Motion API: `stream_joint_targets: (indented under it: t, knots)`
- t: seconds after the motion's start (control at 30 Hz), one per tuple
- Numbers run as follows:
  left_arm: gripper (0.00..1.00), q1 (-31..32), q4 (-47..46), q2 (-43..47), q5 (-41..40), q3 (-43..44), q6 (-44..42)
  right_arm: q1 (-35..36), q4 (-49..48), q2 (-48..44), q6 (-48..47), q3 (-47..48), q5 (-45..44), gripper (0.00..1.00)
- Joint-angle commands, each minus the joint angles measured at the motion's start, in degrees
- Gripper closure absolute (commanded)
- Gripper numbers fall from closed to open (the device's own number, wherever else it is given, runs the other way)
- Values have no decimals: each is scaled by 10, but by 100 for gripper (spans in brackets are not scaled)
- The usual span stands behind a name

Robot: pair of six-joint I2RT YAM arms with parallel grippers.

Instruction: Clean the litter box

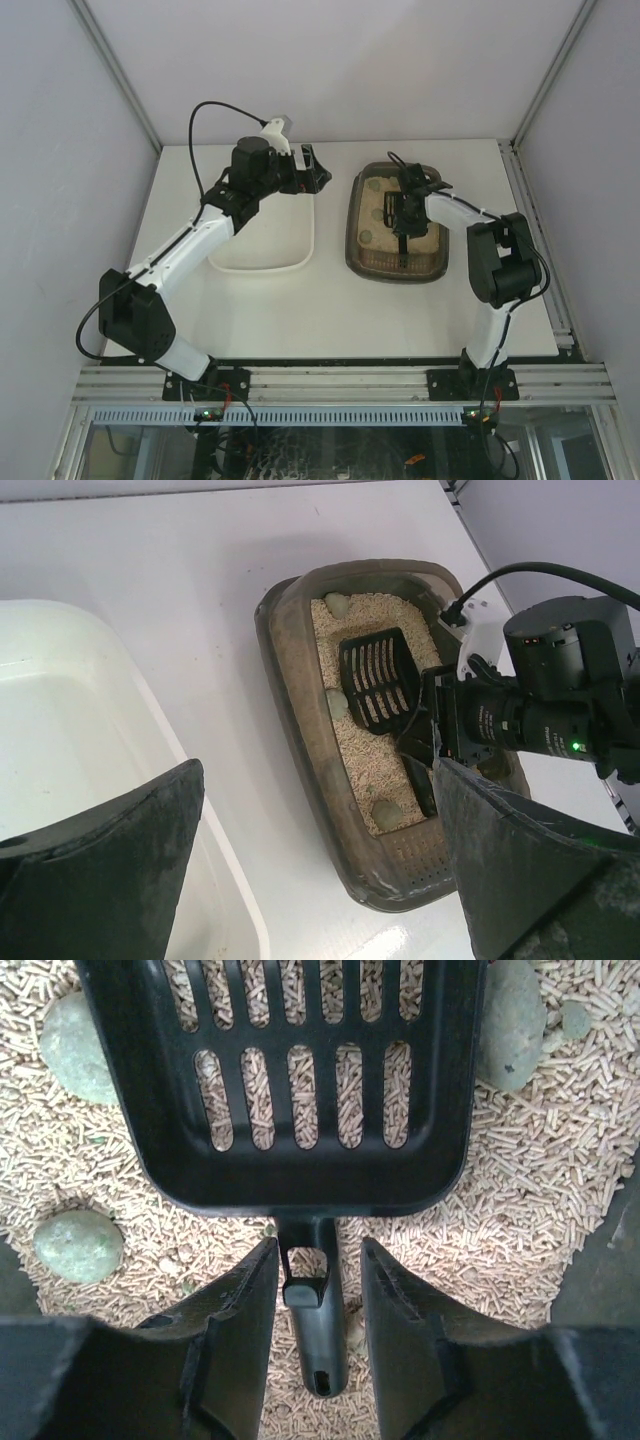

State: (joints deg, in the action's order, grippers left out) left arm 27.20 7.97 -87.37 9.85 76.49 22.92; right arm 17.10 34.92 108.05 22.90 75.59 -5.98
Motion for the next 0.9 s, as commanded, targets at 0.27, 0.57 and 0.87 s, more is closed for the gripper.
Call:
stream_joint_targets:
  t: [0.27, 0.57, 0.87]
  knots:
    - [2, 1, 5, -6, 35, 25, -27, -12, -10, 23, -15, 64, 25, 81]
    - [2, 1, 15, -8, 36, 49, -46, -4, 49, -13, -32, 109, -5, 100]
    - [0, -34, 128, -162, 302, 265, -118, 43, 146, -74, -38, 146, -25, 100]
